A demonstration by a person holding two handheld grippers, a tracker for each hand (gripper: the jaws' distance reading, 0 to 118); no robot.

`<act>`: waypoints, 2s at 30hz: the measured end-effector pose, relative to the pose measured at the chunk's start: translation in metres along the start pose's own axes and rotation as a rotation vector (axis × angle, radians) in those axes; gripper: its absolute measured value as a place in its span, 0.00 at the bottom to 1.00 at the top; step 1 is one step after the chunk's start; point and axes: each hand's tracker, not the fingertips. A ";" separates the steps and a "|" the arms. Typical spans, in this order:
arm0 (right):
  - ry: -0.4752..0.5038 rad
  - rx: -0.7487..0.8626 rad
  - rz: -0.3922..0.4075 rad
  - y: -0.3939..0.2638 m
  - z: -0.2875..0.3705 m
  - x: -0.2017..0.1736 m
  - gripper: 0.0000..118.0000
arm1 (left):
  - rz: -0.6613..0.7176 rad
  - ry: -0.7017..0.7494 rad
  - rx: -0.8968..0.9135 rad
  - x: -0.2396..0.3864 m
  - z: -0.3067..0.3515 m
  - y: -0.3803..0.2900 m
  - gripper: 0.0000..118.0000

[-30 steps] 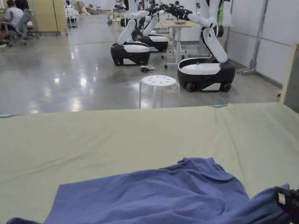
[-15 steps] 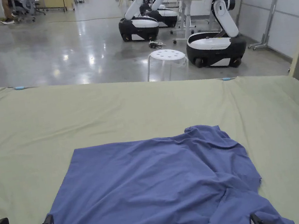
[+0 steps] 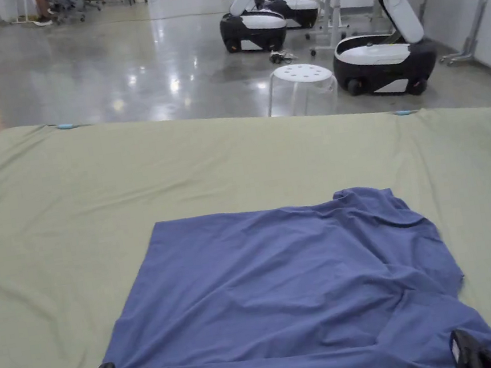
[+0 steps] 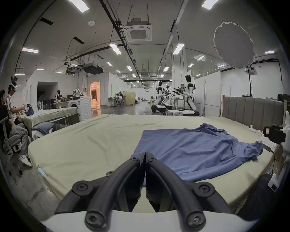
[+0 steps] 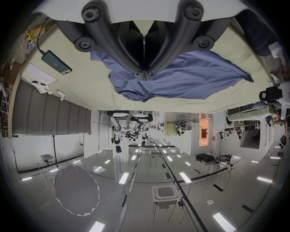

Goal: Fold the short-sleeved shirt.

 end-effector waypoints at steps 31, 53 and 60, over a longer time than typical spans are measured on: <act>-0.001 -0.063 -0.052 0.001 -0.013 0.010 0.01 | -0.020 -0.164 -0.587 -0.052 -0.099 0.001 0.09; 0.032 -0.601 -0.180 -0.012 -0.086 0.113 0.21 | 0.014 -0.155 -0.540 -0.016 -0.076 0.038 0.09; 0.049 -0.565 -0.290 0.031 -0.080 0.128 0.07 | -0.019 -0.154 -0.579 -0.025 -0.083 0.068 0.09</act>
